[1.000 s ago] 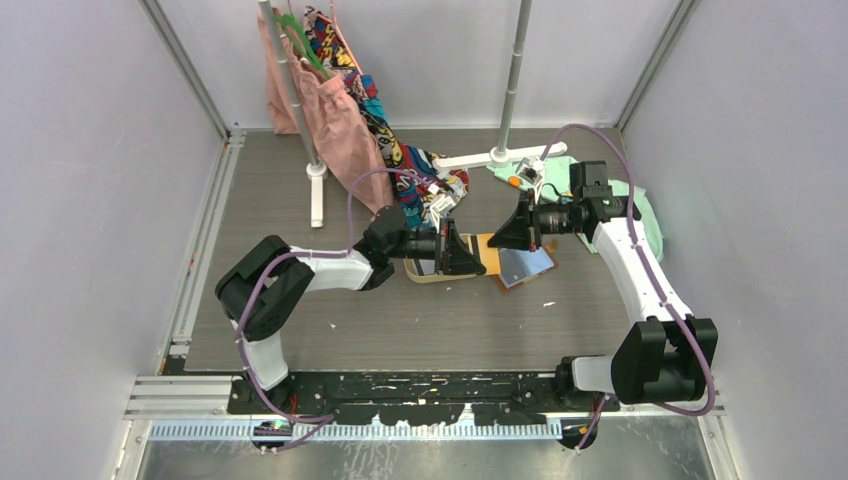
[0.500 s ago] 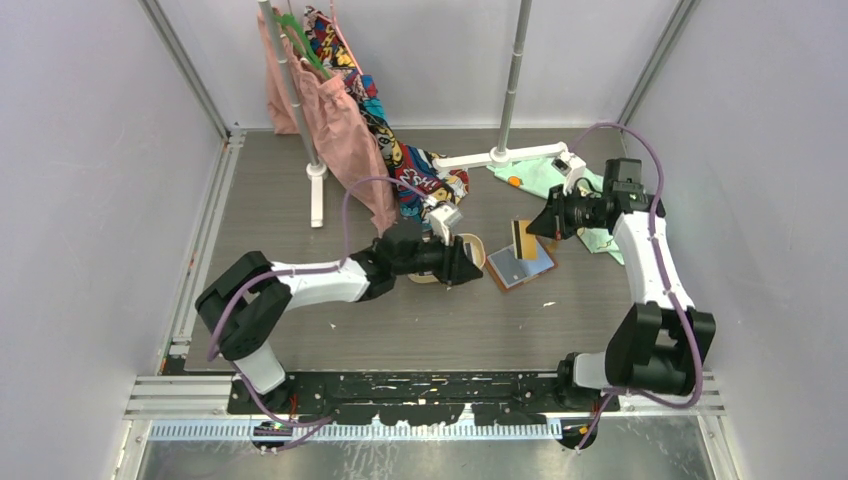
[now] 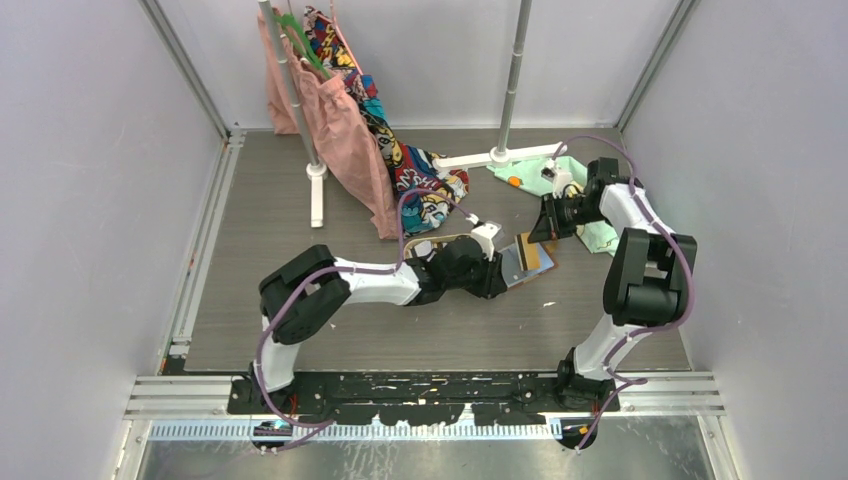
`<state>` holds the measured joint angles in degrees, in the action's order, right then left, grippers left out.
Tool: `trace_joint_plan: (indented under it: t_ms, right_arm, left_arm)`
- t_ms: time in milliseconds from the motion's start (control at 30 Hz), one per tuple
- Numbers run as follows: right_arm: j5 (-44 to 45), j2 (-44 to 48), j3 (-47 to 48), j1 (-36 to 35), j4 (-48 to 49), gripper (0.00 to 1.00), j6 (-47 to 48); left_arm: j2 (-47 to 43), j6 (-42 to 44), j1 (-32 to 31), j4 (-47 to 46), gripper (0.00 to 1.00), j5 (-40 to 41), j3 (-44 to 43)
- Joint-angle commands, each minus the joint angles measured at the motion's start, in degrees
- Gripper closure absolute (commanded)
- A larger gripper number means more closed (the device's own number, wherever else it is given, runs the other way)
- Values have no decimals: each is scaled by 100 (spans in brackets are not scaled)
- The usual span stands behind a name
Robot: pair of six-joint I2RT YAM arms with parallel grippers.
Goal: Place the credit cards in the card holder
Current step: Insert the credit card into the card holder.
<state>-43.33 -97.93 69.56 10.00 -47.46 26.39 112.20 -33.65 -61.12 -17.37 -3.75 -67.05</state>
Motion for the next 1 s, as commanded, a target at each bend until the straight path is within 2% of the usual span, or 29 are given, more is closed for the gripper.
trace_joint_plan:
  t_ms: [0, 200, 533, 967]
  right_arm:
    - [144, -185, 354, 29, -7, 99, 290]
    - [36, -482, 508, 27, -95, 99, 386]
    - [-78, -821, 669, 34, -427, 99, 645]
    - [-428, -1403, 935, 37, -1083, 99, 785]
  left_arm:
    - [256, -139, -47, 419, 68, 576, -534]
    - [484, -162, -62, 957, 66, 1014, -962]
    - [859, -140, -65, 1523, 60, 1253, -1452]
    - [583, -115, 47, 1591, 58, 1567, -1117]
